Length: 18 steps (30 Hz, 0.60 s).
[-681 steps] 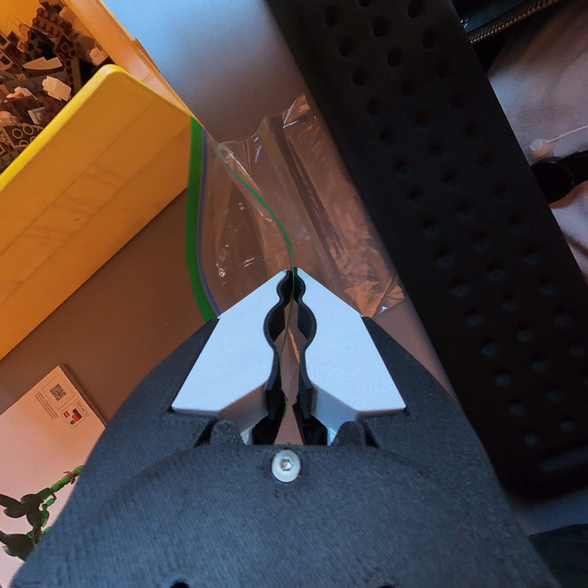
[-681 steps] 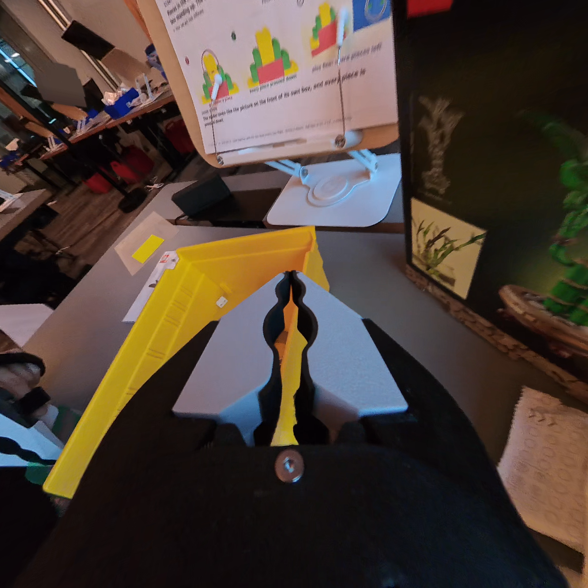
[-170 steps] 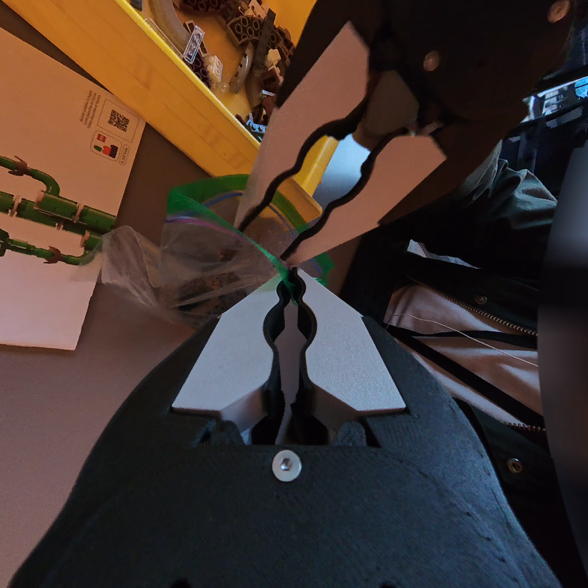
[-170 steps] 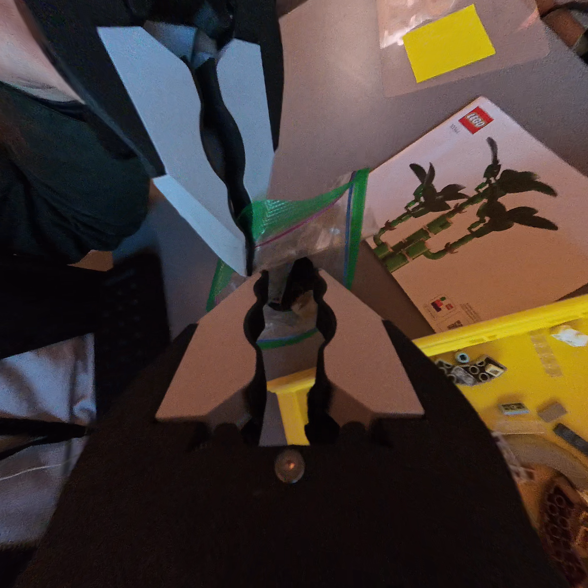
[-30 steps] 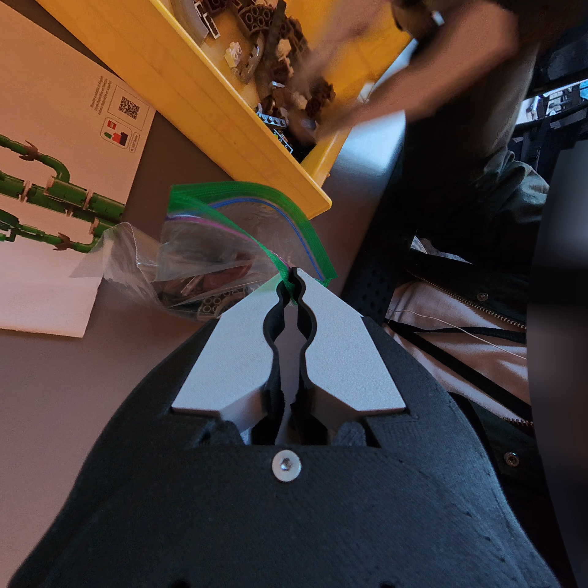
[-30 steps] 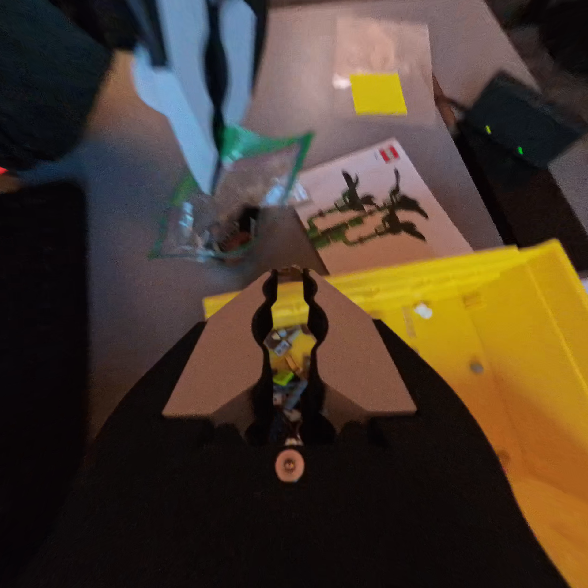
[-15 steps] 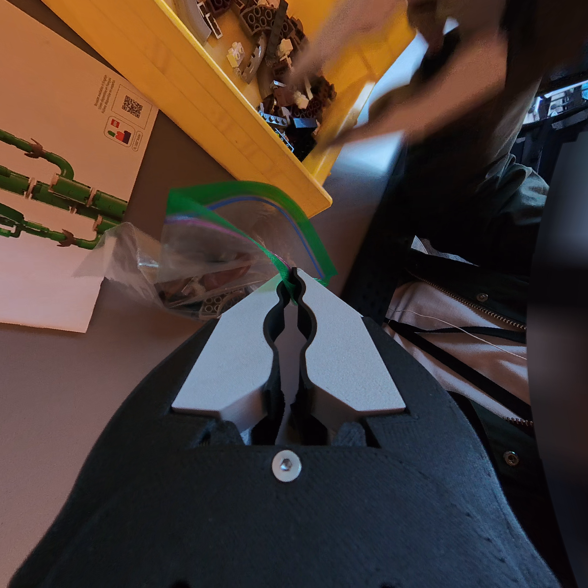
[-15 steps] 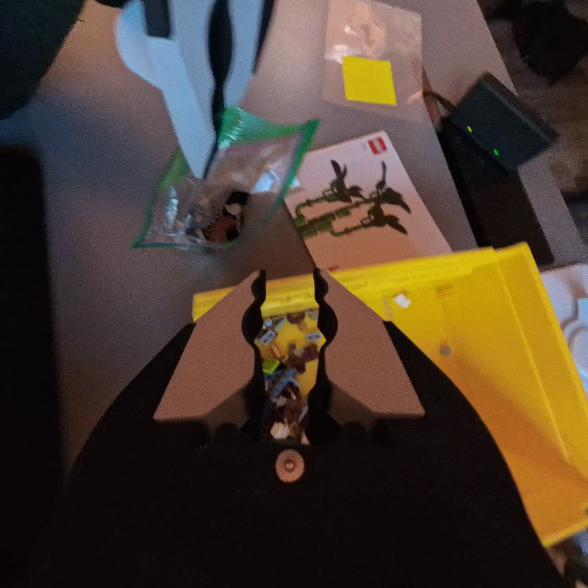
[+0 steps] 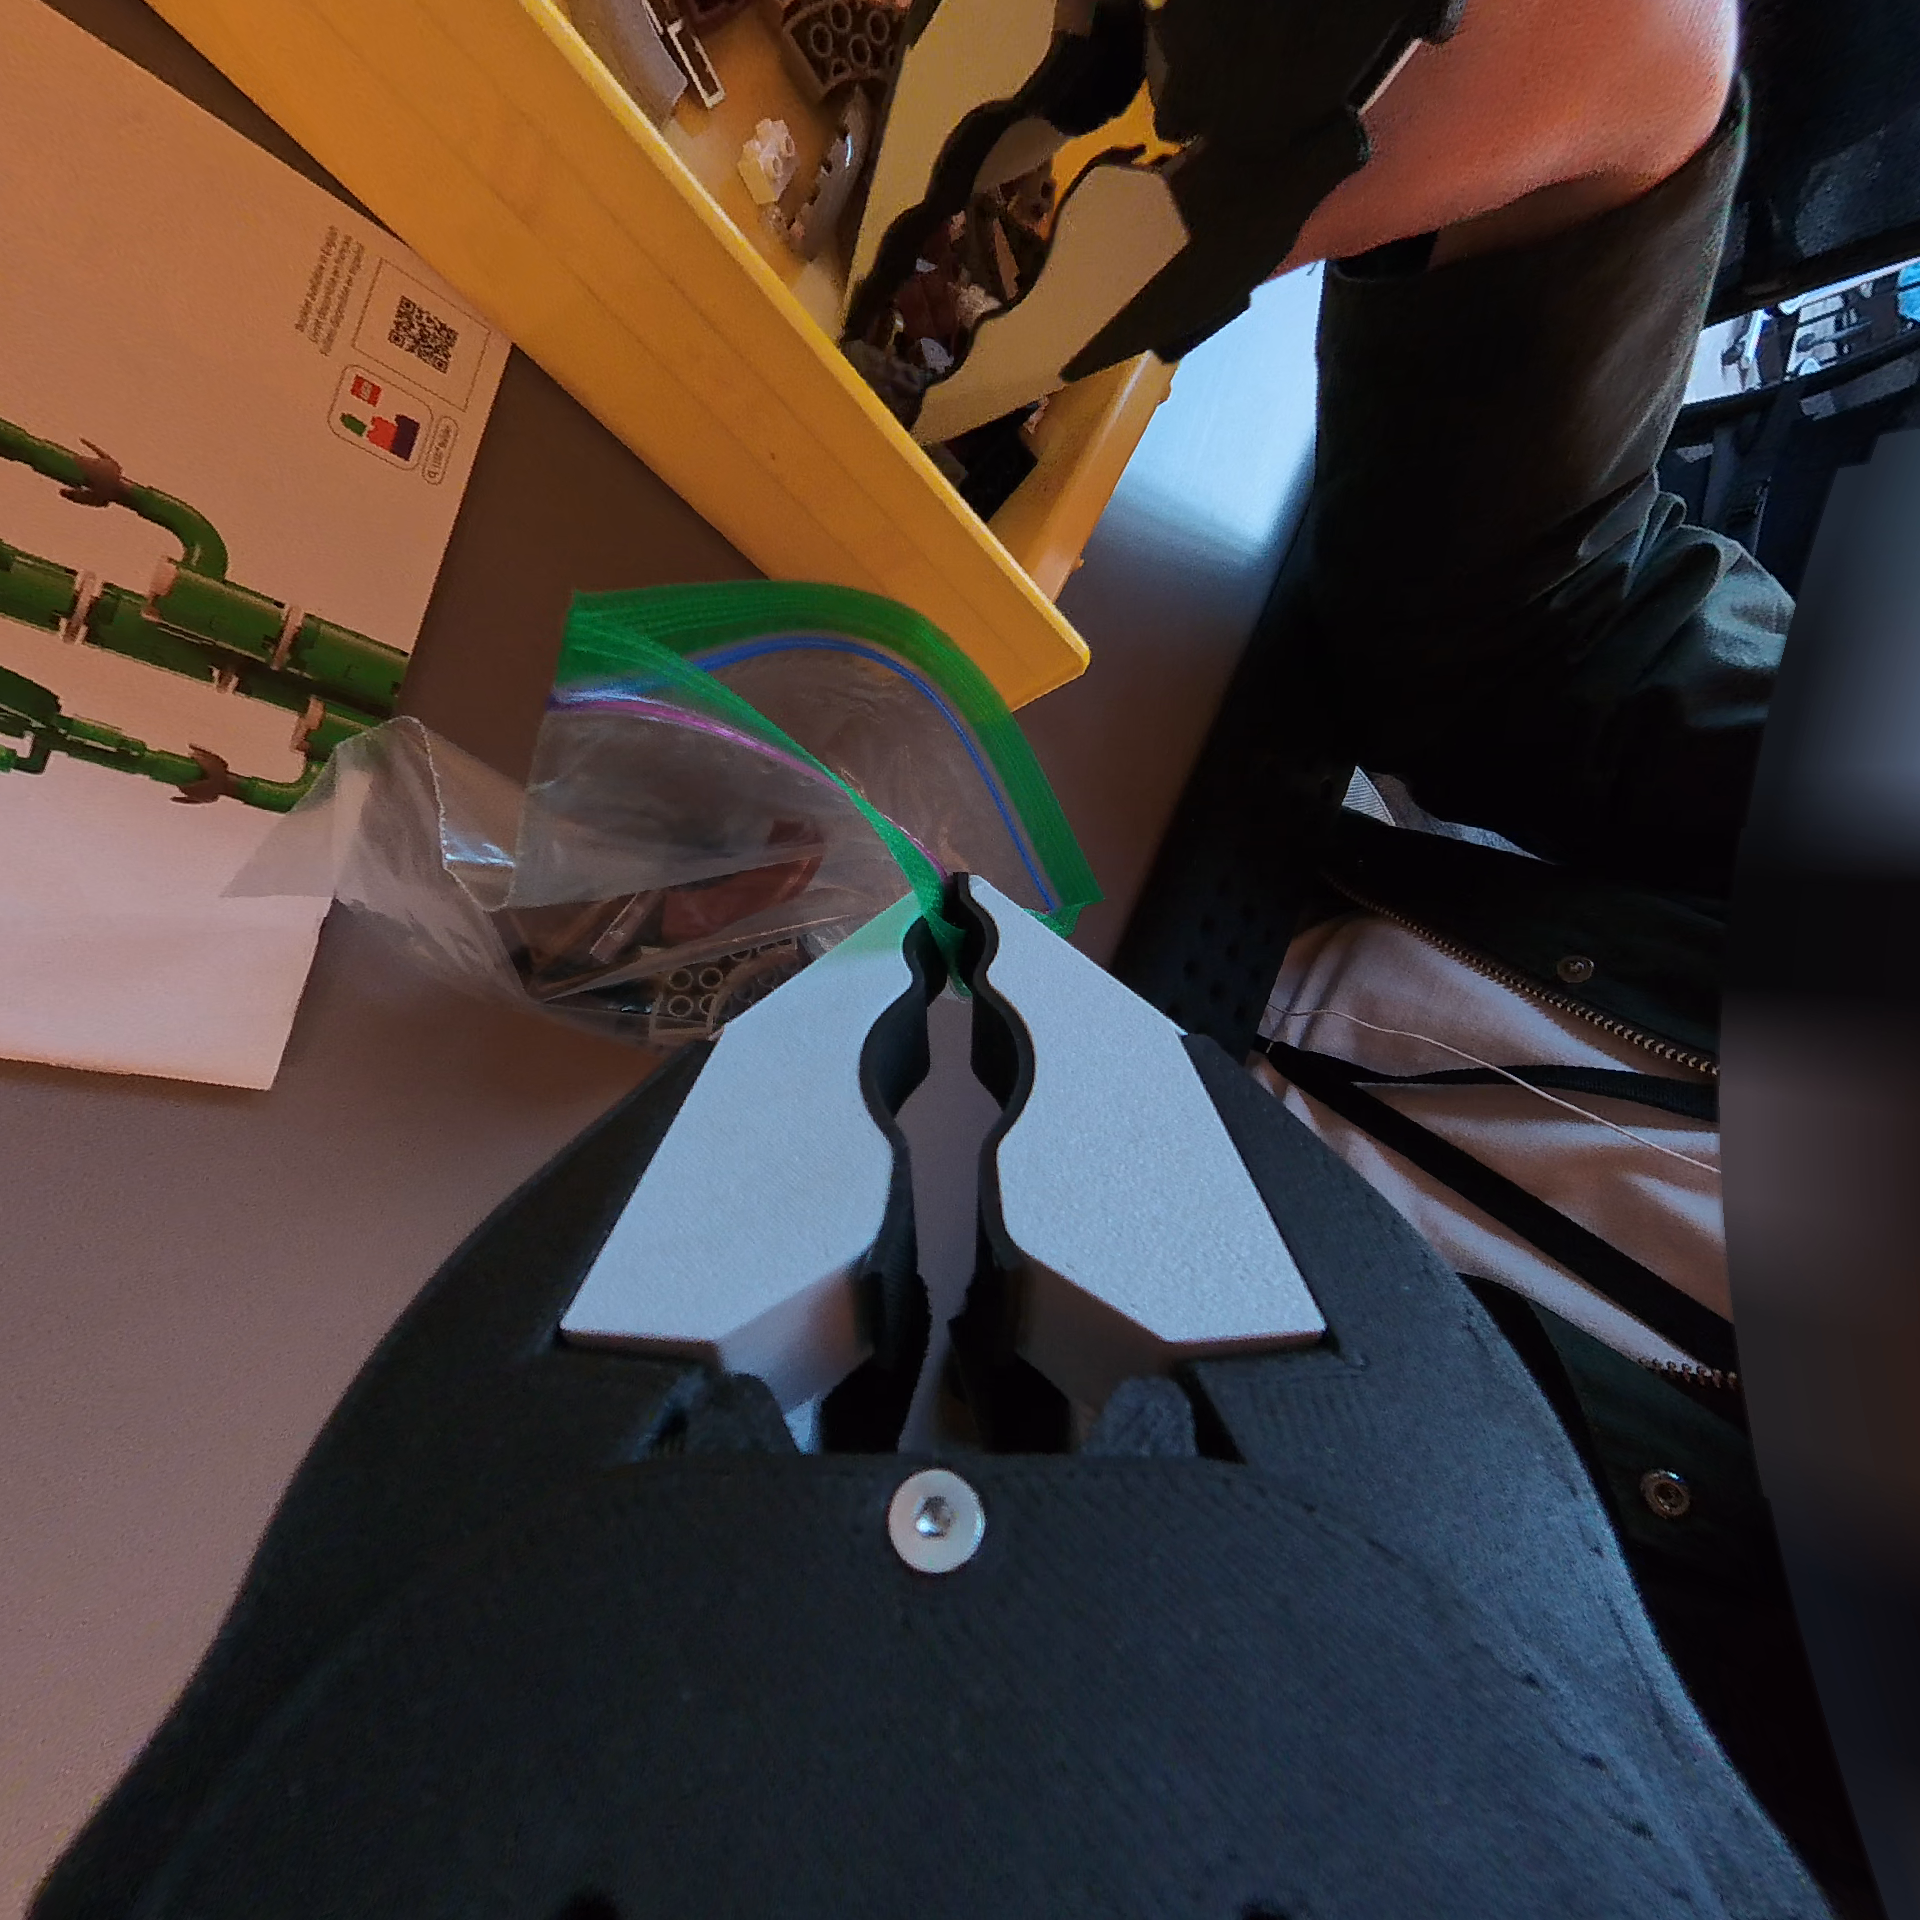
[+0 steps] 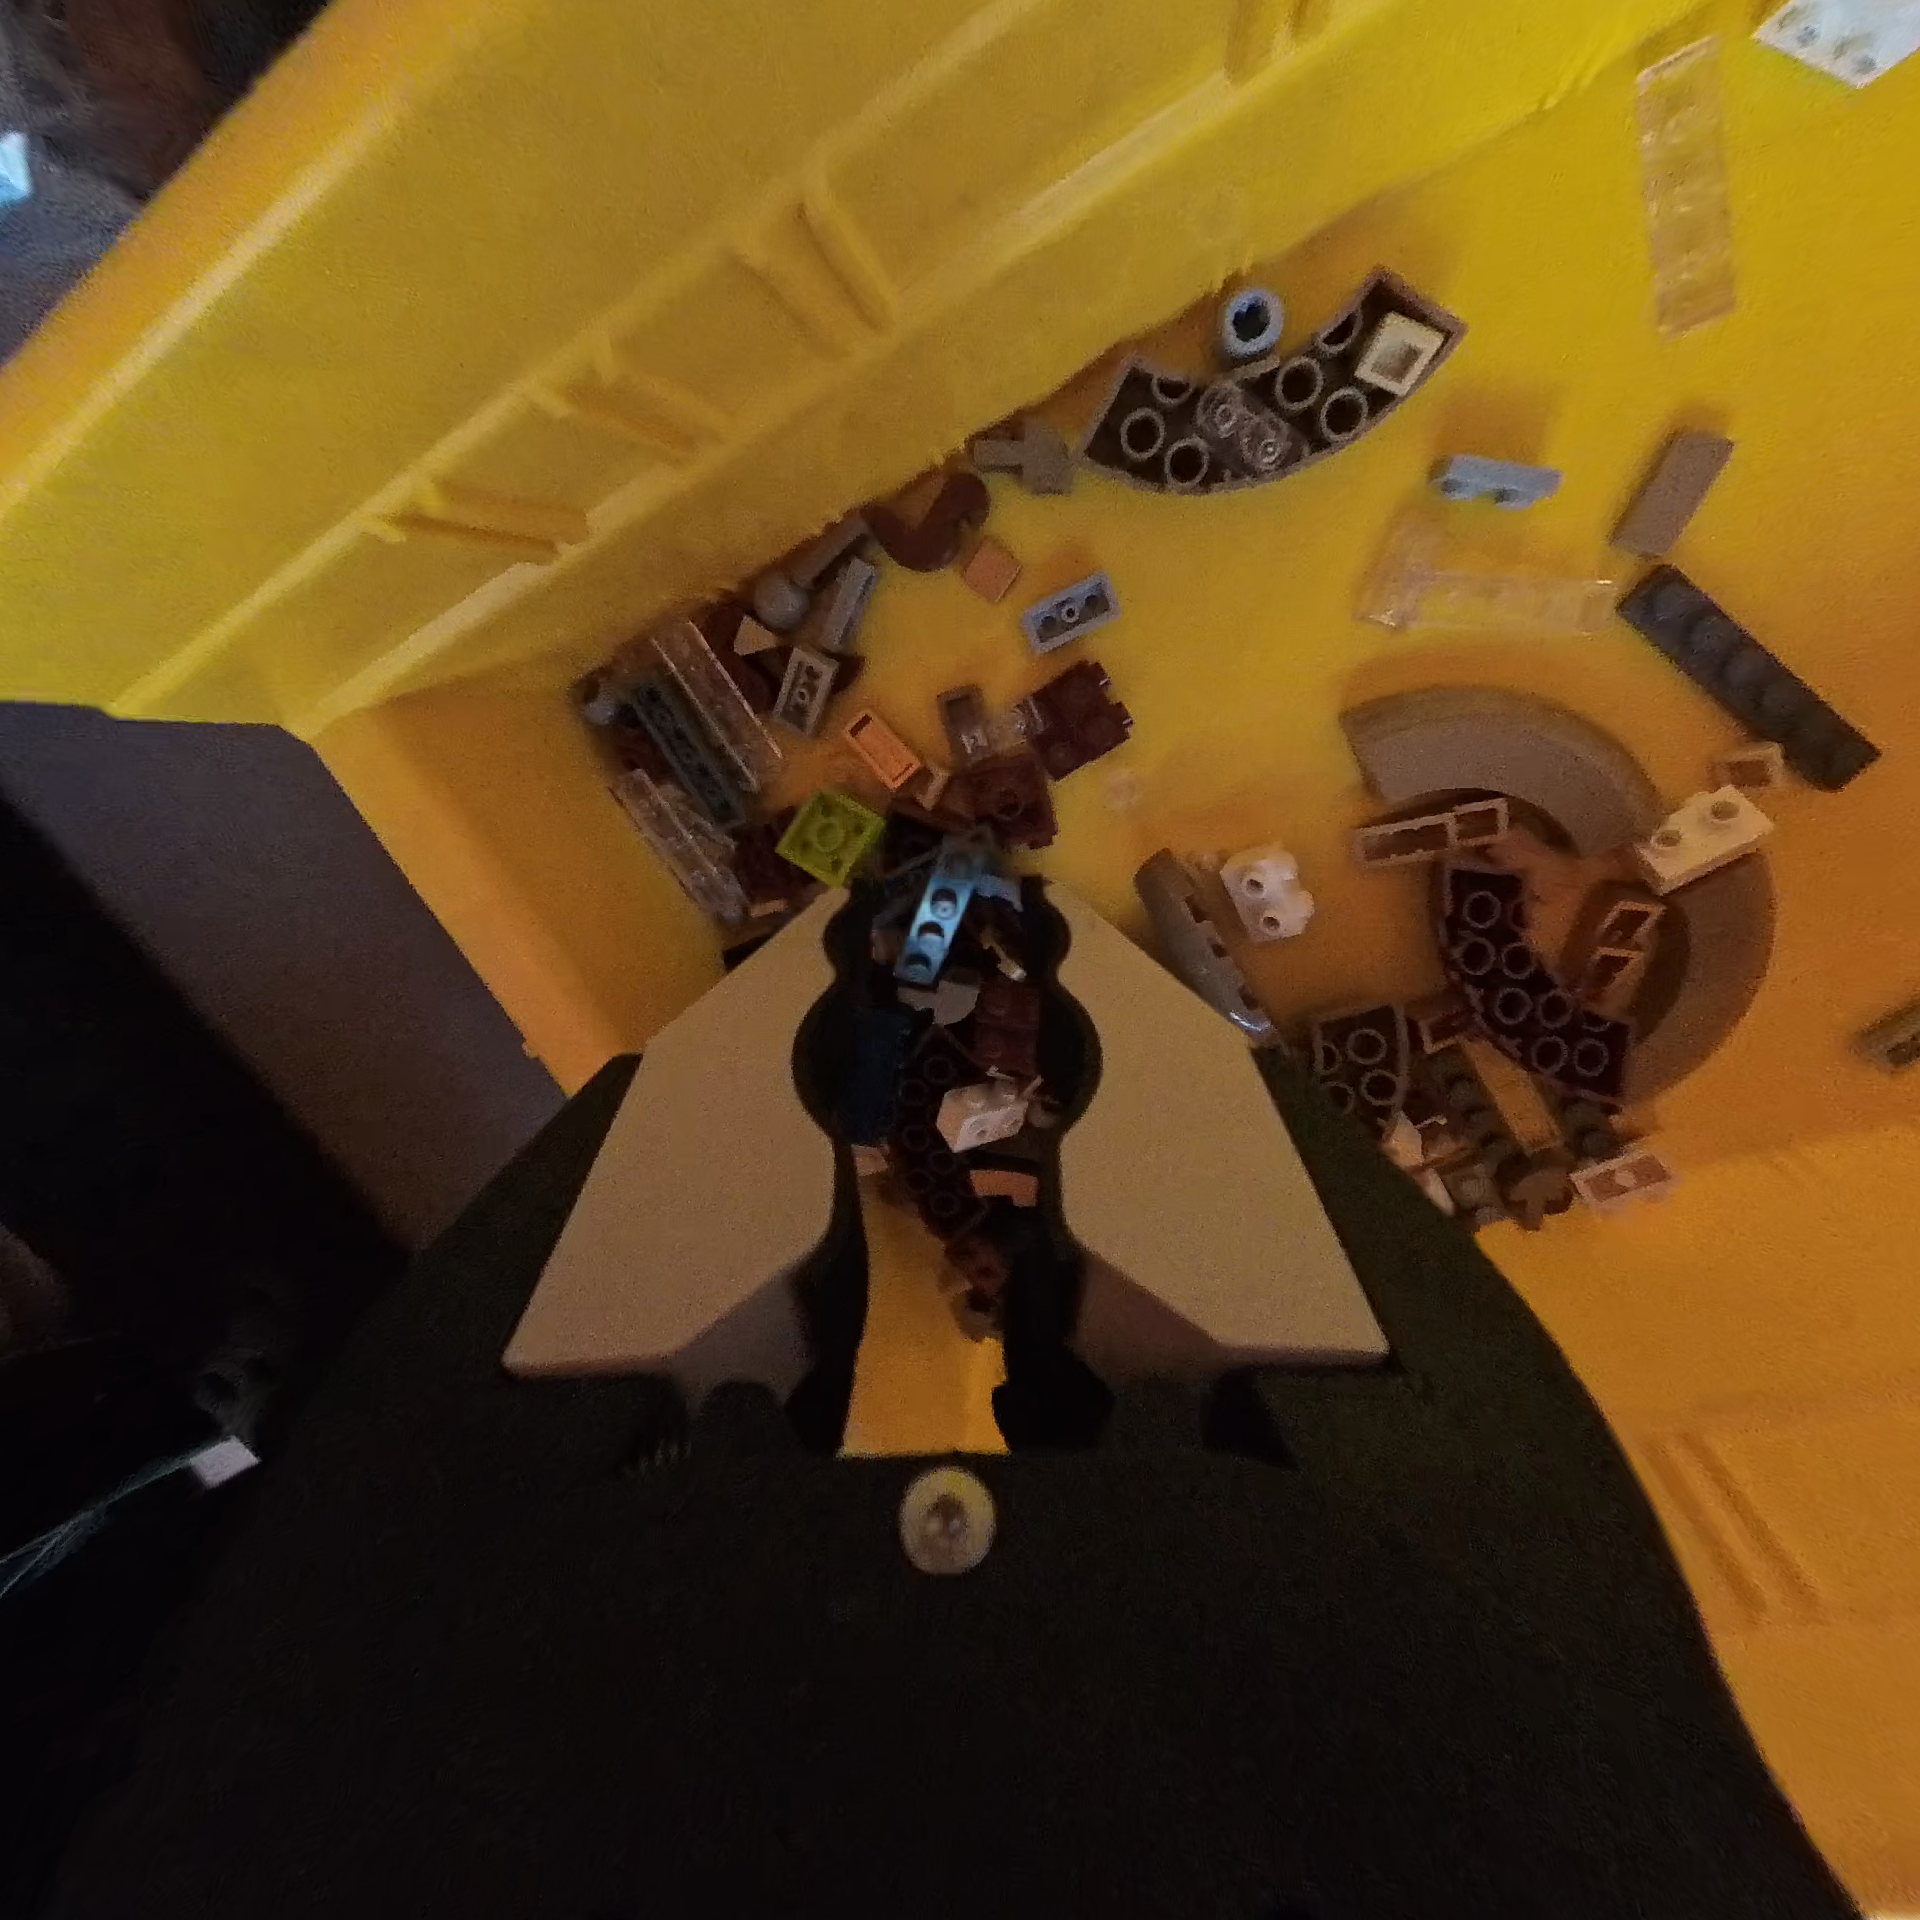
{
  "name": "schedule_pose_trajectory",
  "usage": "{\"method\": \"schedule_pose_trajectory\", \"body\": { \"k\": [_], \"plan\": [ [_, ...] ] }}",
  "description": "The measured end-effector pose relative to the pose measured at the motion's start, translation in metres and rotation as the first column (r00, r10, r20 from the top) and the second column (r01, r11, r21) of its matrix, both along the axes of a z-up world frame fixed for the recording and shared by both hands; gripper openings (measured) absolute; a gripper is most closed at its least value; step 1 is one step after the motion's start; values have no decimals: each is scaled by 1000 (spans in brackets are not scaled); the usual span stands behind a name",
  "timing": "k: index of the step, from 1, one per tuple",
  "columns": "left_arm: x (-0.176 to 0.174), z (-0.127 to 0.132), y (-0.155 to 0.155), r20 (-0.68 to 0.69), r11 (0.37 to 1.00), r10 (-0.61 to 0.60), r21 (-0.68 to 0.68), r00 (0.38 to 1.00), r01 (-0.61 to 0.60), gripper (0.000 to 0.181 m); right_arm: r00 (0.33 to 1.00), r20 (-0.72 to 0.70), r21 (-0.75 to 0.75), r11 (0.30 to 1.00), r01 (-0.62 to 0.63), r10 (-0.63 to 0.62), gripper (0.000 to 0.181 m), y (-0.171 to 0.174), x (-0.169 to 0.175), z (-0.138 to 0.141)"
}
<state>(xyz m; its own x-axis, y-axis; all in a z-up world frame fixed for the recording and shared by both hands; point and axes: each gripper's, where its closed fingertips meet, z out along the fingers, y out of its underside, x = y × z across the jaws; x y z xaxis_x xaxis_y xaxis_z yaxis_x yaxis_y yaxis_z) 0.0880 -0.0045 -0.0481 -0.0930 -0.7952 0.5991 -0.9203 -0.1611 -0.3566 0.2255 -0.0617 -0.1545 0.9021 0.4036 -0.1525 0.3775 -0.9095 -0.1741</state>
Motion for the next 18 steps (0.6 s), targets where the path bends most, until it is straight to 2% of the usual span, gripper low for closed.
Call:
{"method": "schedule_pose_trajectory", "body": {
  "k": [5, 6, 8, 13, 18],
  "plan": [
    [0, 0, -1, -1, 1000, -5, 4, 1000, 5, 0, 999, -4, -58, 997, 42, -42, 38, -1, -12, -5],
    [0, 0, -1, -1, 1000, -5, 3, 1000, 5, 0, 999, 14, -51, 998, 35, -35, 35, 0, -13, -4],
    [0, 0, -1, -1, 1000, -6, 4, 1000, 6, 0, 1000, 30, -45, 999, 2, 0, 14, -1, -16, -1],
    [-1, 1, 0, 2, 1000, -3, 5, 1000, 3, 0, 999, -28, -12, 999, -31, 31, 10, 3, -21, 4],
    [0, 0, -1, 1, 1000, -4, 3, 1000, 4, 0, 990, -139, 127, 991, 32, -14, 4, 12, -13, 37]
  ]
}}
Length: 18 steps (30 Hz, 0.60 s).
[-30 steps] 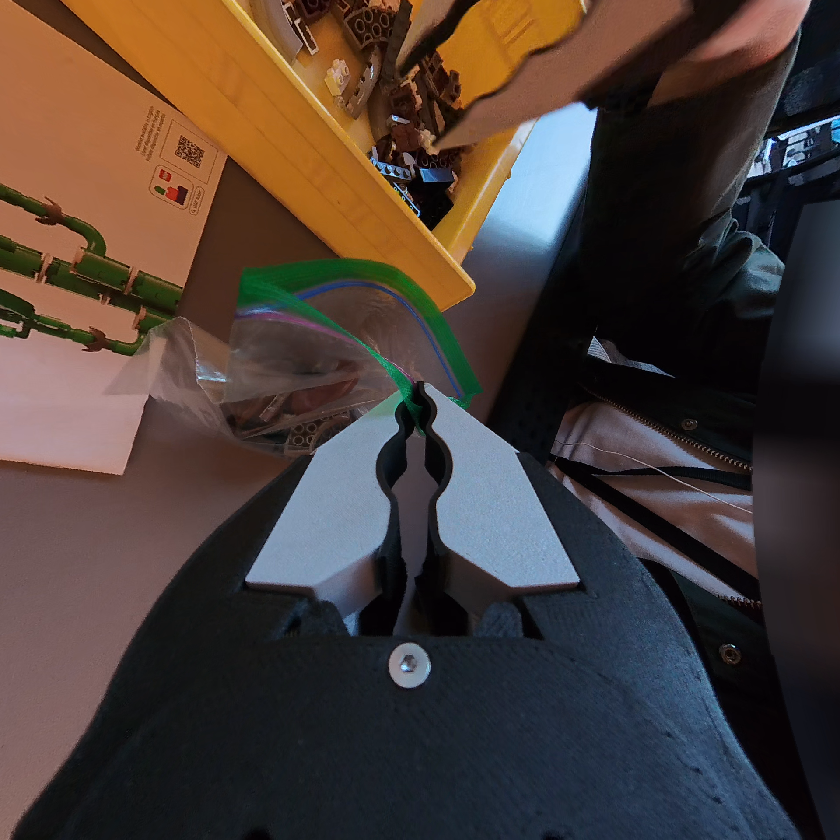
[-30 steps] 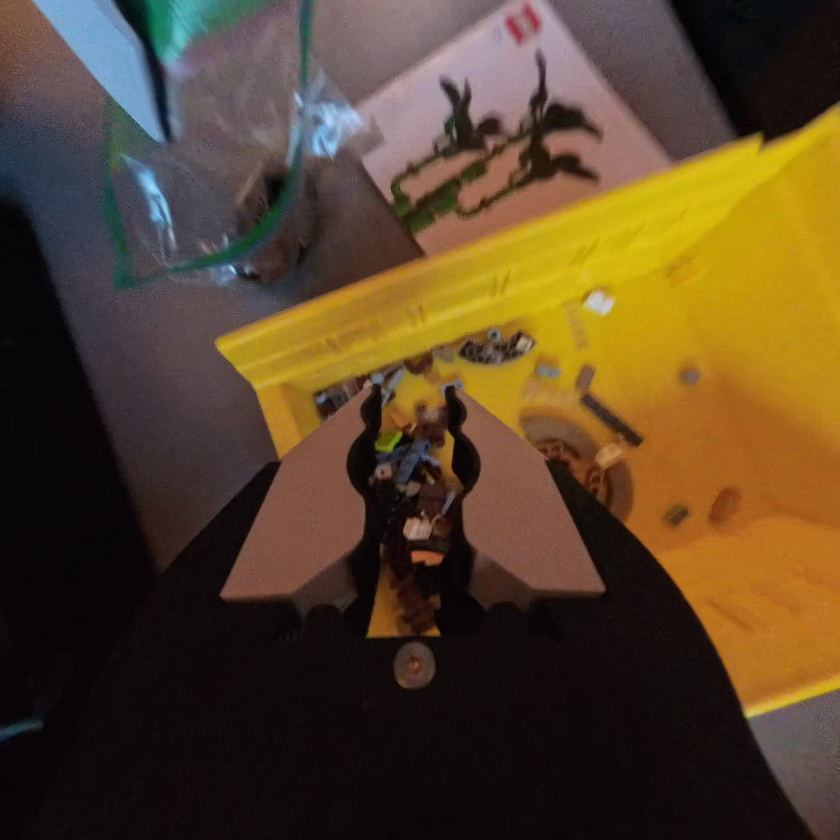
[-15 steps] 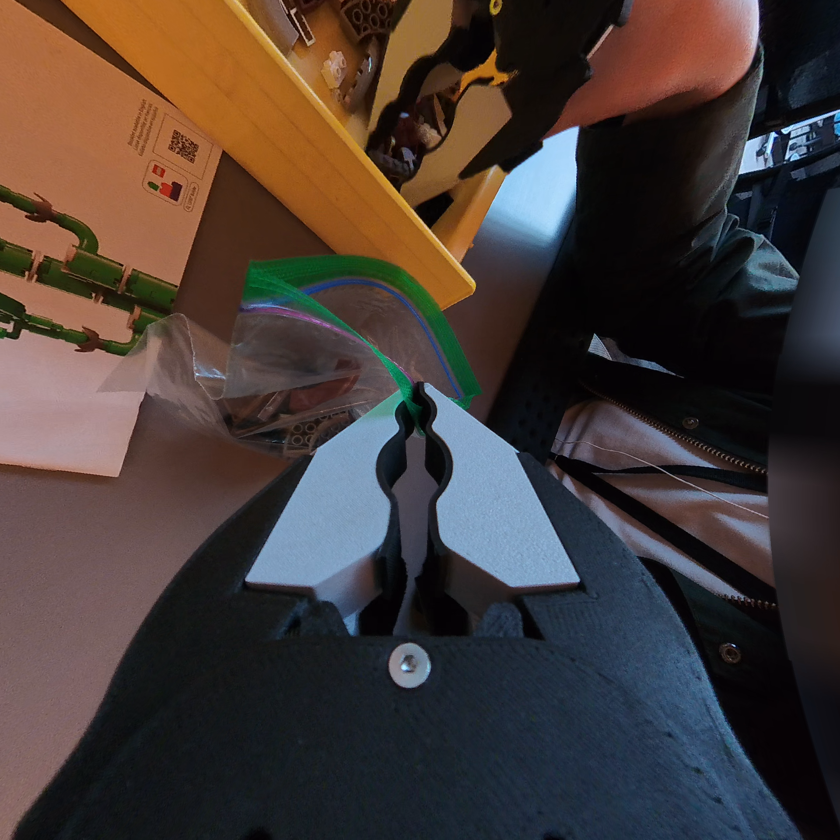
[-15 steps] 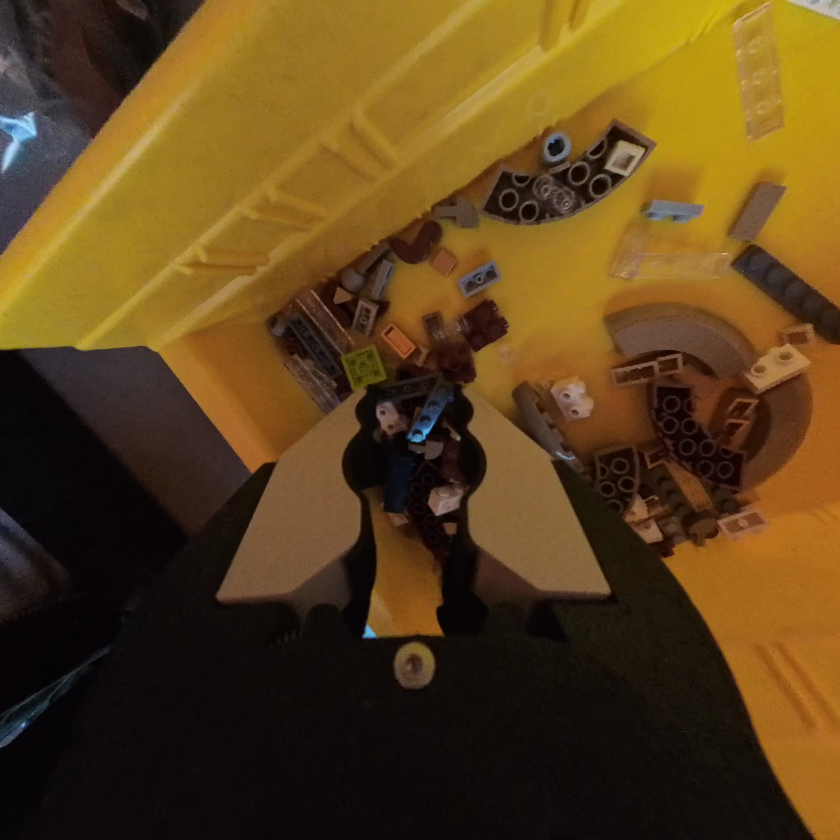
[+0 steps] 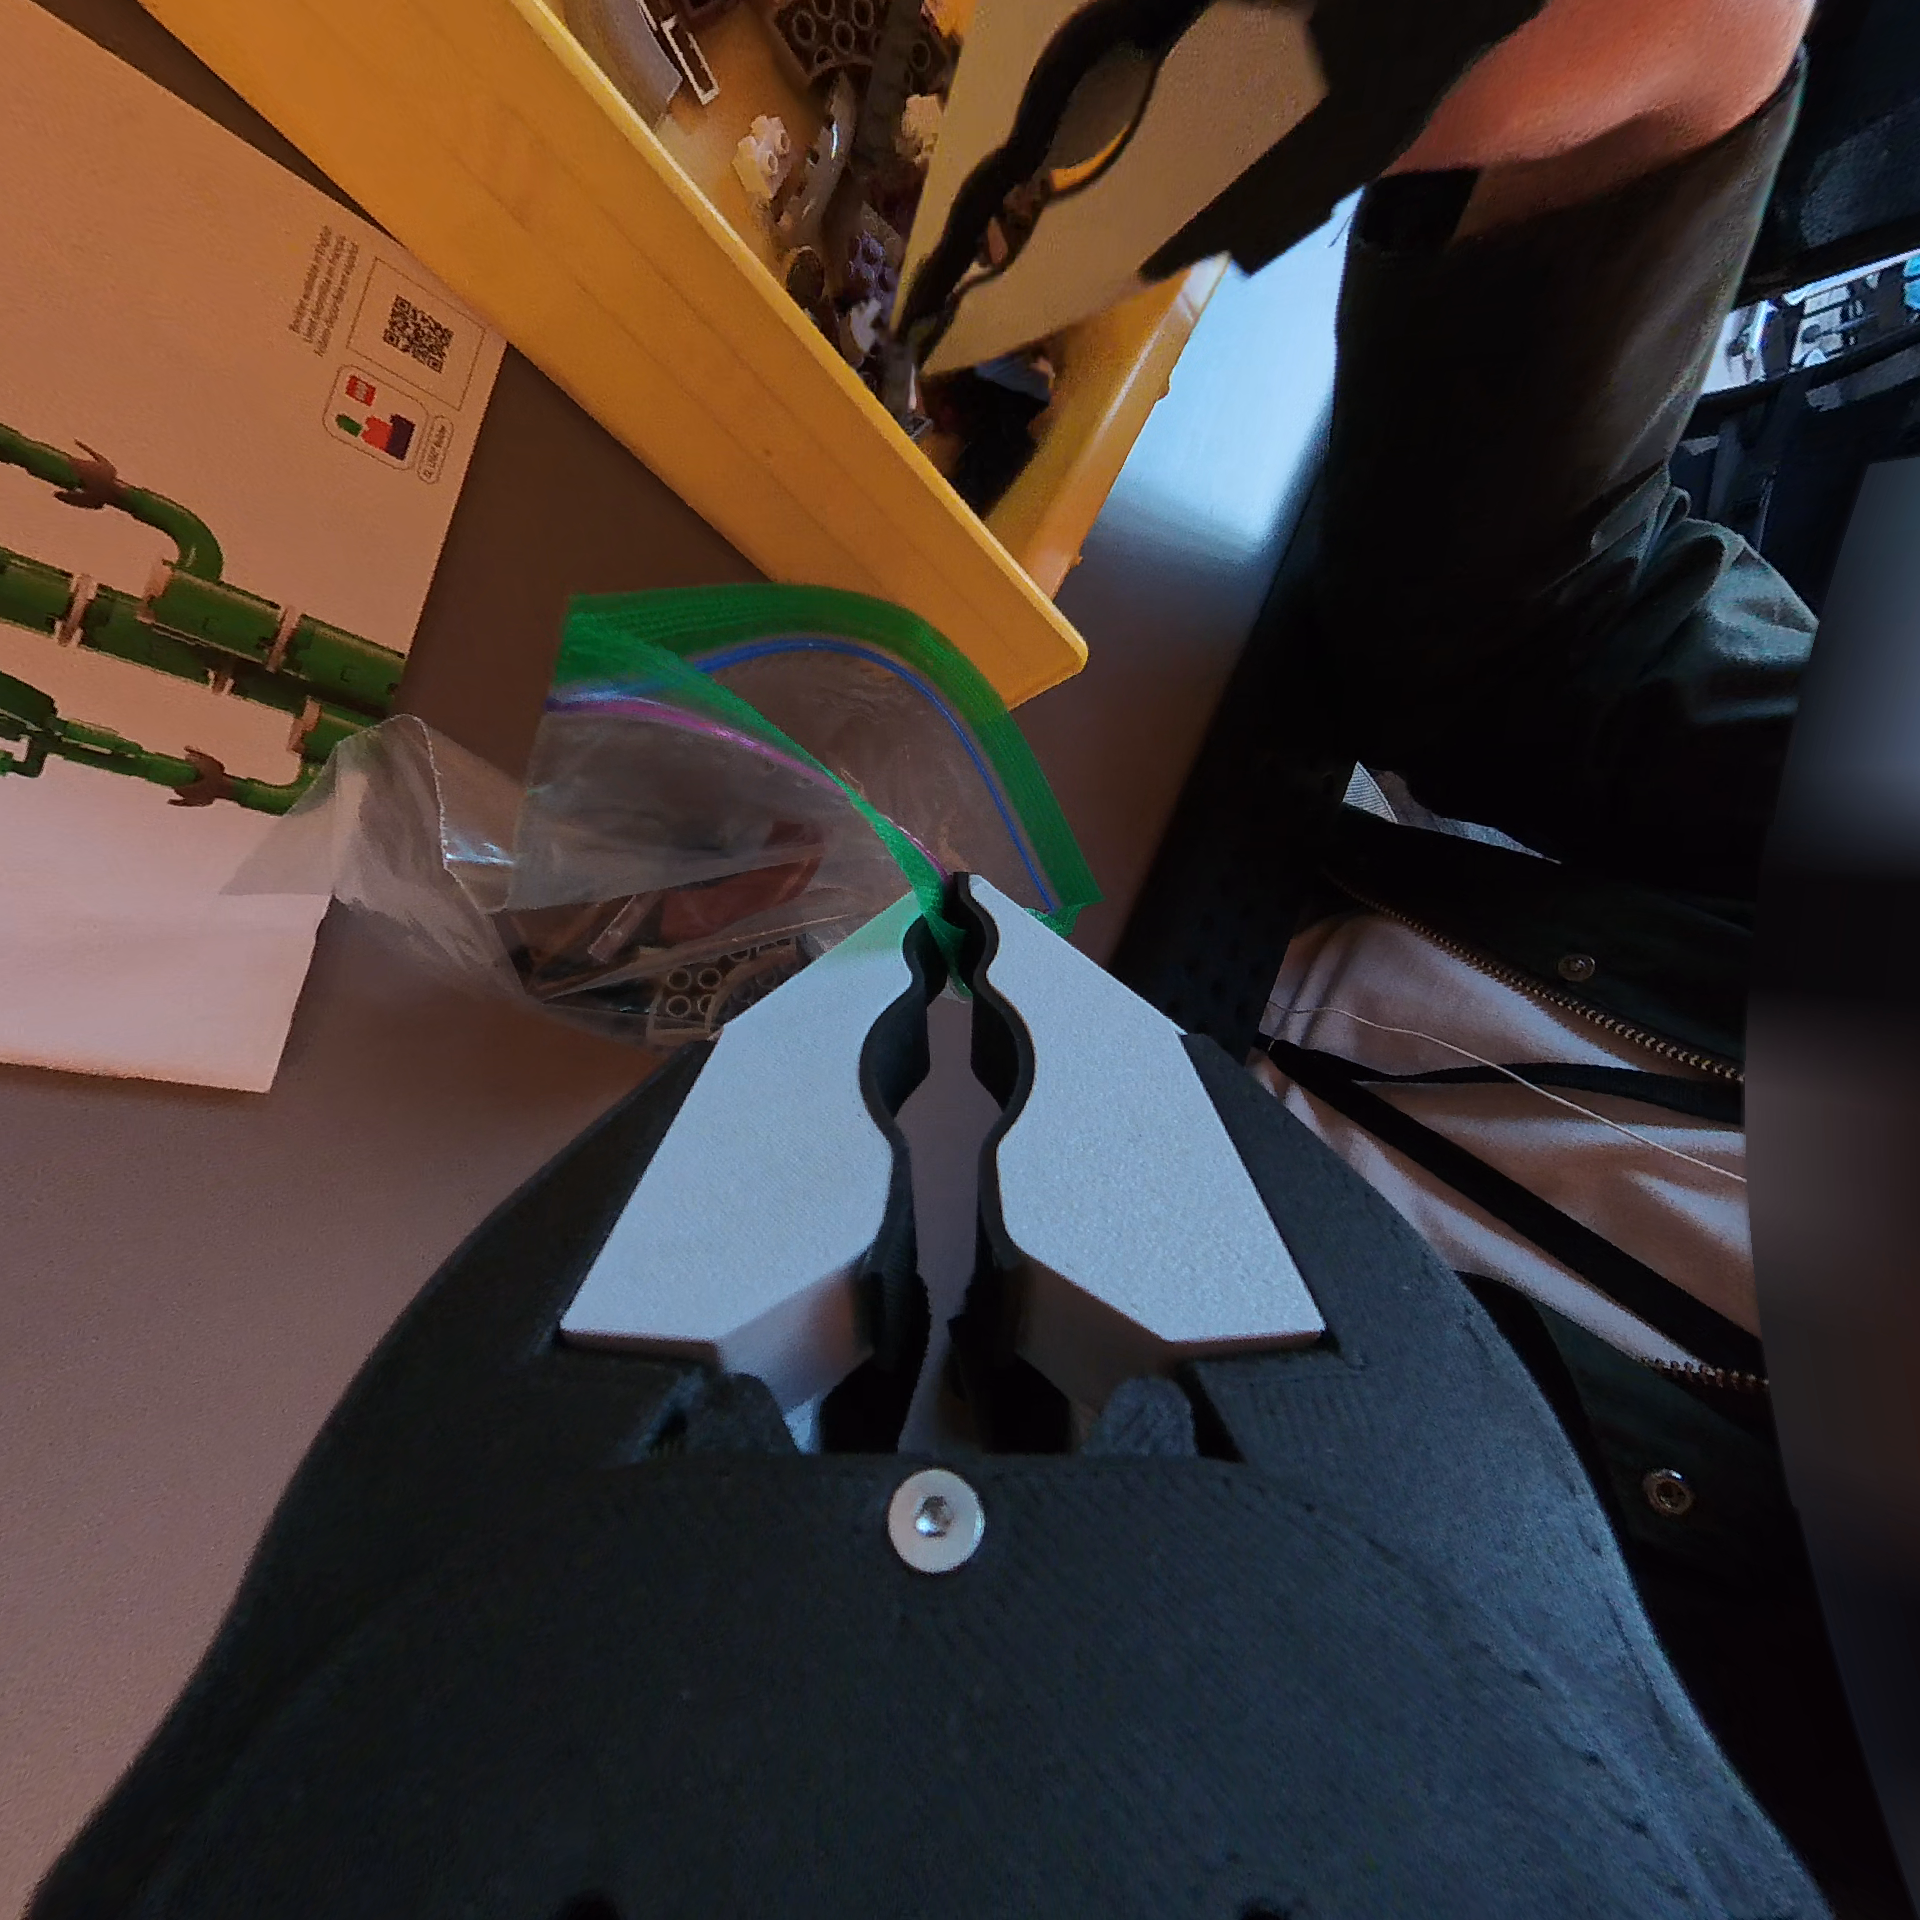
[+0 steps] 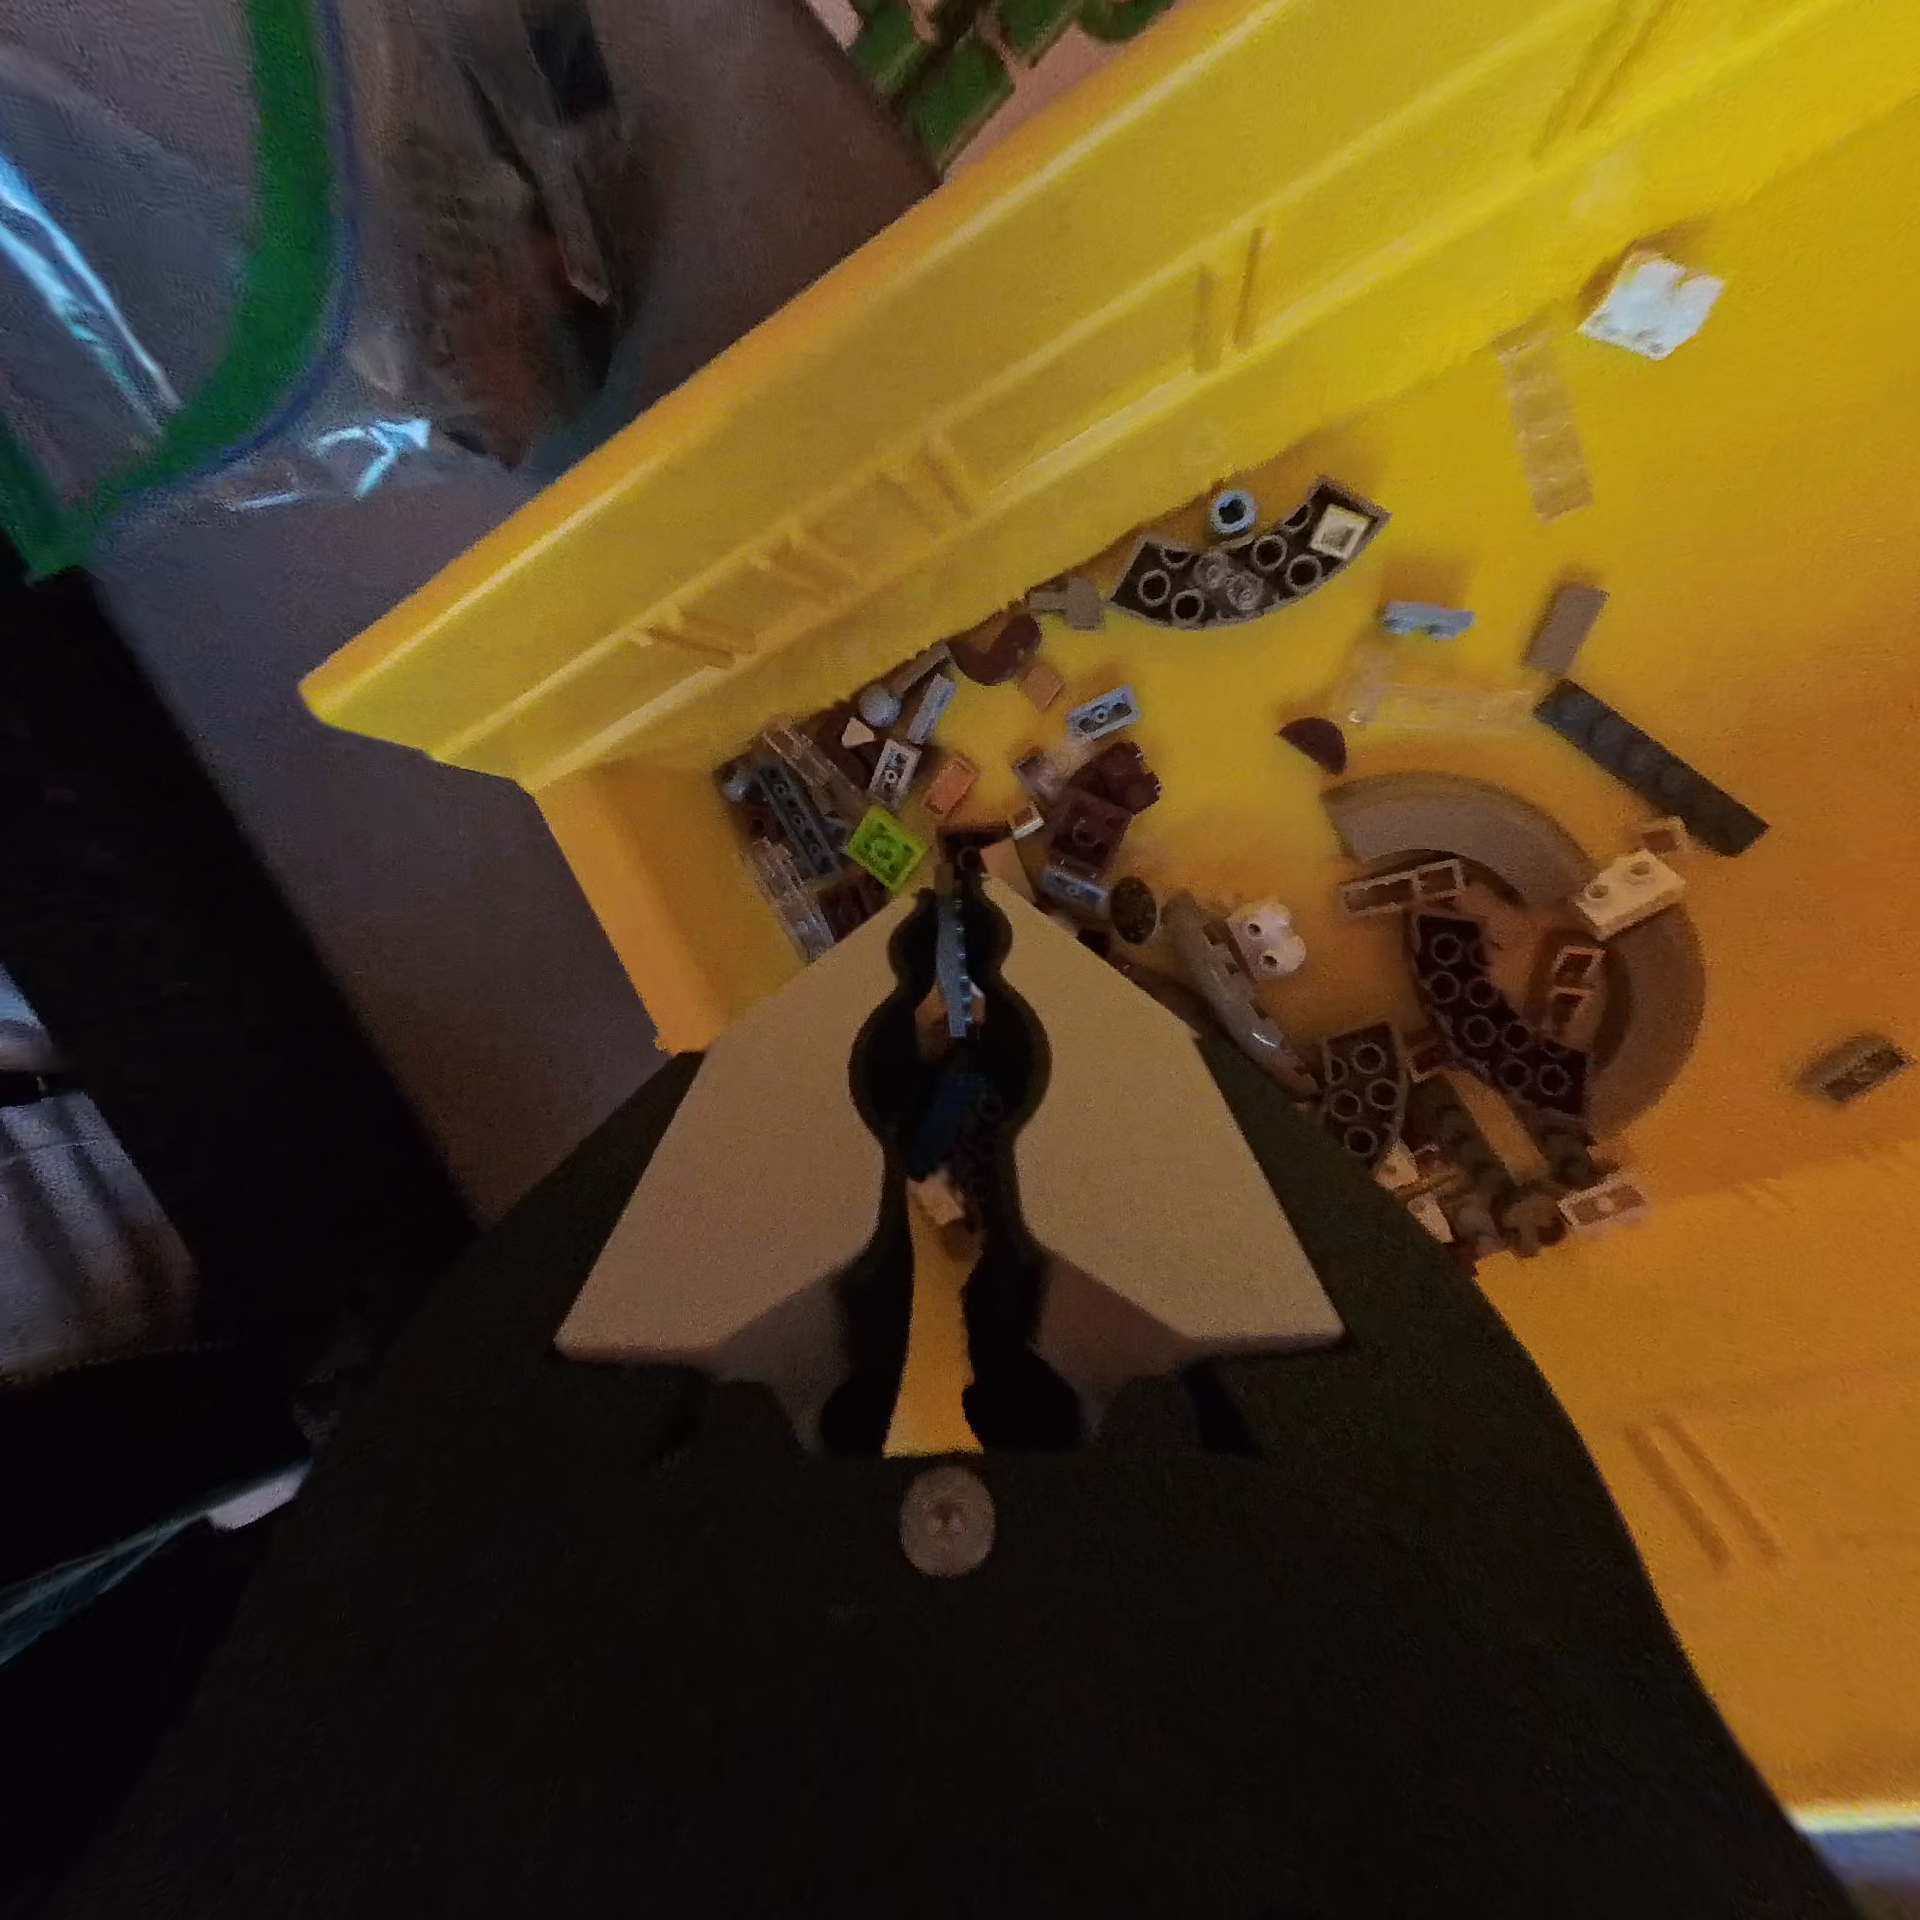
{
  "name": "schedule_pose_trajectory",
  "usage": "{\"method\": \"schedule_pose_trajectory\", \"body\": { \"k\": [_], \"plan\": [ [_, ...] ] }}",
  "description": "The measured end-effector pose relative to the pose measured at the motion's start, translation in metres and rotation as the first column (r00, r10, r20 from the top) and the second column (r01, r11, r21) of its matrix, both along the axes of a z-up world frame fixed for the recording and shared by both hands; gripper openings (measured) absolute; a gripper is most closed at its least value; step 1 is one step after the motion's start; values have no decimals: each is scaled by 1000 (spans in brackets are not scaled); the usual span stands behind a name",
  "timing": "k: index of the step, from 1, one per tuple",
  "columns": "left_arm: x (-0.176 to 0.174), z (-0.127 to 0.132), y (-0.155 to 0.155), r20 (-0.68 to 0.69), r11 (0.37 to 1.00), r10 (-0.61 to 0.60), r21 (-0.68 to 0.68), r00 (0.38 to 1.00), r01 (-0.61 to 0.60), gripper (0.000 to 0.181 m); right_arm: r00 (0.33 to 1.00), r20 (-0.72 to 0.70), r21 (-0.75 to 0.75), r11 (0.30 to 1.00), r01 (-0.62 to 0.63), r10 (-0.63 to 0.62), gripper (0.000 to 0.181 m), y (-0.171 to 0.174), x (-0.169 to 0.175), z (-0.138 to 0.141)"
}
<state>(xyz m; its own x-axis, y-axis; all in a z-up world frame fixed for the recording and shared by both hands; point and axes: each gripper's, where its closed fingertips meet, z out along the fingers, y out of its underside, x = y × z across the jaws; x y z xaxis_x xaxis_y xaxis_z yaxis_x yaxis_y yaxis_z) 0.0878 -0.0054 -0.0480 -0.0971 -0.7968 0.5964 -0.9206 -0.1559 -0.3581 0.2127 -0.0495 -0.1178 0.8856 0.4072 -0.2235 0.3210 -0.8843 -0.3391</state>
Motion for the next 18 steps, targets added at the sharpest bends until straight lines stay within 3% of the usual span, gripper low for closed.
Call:
{"method": "schedule_pose_trajectory", "body": {
  "k": [8, 13, 15, 18],
  "plan": [
    [4, -4, -5, -6, 1000, -15, -4, 1000, 15, 0, 954, -299, 256, 960, 113, -32, 4, 18, -12, 73],
    [4, -6, -8, -12, 1000, -27, -5, 1000, 27, 0, 839, -507, 523, 844, 116, 199, 4, 39, -79, 146],
    [4, -6, -8, -14, 1000, -25, -5, 1000, 25, 0, 840, -492, 525, 848, 76, 229, 4, 48, -99, 133],
    [3, -5, -6, -11, 1000, -20, -4, 1000, 20, 0, 882, -424, 465, 885, 17, 206, 5, 59, -110, 91]
  ]
}}
